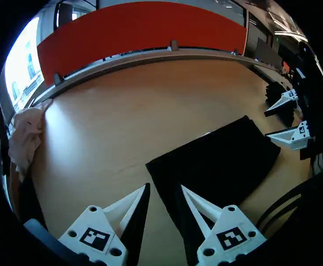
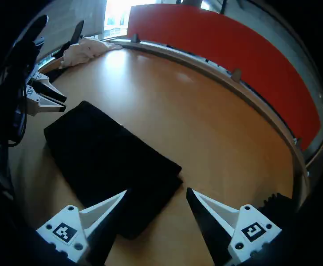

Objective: Fold towel

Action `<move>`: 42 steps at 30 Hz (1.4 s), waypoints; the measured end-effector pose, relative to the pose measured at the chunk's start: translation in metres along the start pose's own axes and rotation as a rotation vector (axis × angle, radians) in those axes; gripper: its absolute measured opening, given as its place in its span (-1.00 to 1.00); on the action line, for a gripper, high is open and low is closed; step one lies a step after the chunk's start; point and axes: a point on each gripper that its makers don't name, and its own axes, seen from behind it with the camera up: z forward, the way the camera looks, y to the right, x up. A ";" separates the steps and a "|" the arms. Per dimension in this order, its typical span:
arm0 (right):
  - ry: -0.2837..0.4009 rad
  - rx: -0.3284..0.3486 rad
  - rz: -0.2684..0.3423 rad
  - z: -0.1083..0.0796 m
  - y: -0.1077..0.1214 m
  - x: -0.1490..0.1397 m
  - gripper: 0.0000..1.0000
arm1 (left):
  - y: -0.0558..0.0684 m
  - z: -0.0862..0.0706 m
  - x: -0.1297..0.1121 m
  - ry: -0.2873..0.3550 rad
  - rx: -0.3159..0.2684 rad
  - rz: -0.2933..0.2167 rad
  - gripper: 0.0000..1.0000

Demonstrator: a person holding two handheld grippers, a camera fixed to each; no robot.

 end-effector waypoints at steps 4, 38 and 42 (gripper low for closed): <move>0.001 0.004 0.004 -0.004 -0.002 -0.002 0.88 | 0.000 -0.003 0.001 0.005 0.001 -0.013 -0.20; 0.022 0.007 0.041 -0.063 -0.037 -0.047 0.89 | 0.015 -0.064 -0.053 -0.002 0.019 -0.101 -0.21; 0.025 0.005 0.045 -0.066 -0.038 -0.050 0.89 | 0.023 -0.071 -0.059 -0.007 -0.002 -0.107 -0.20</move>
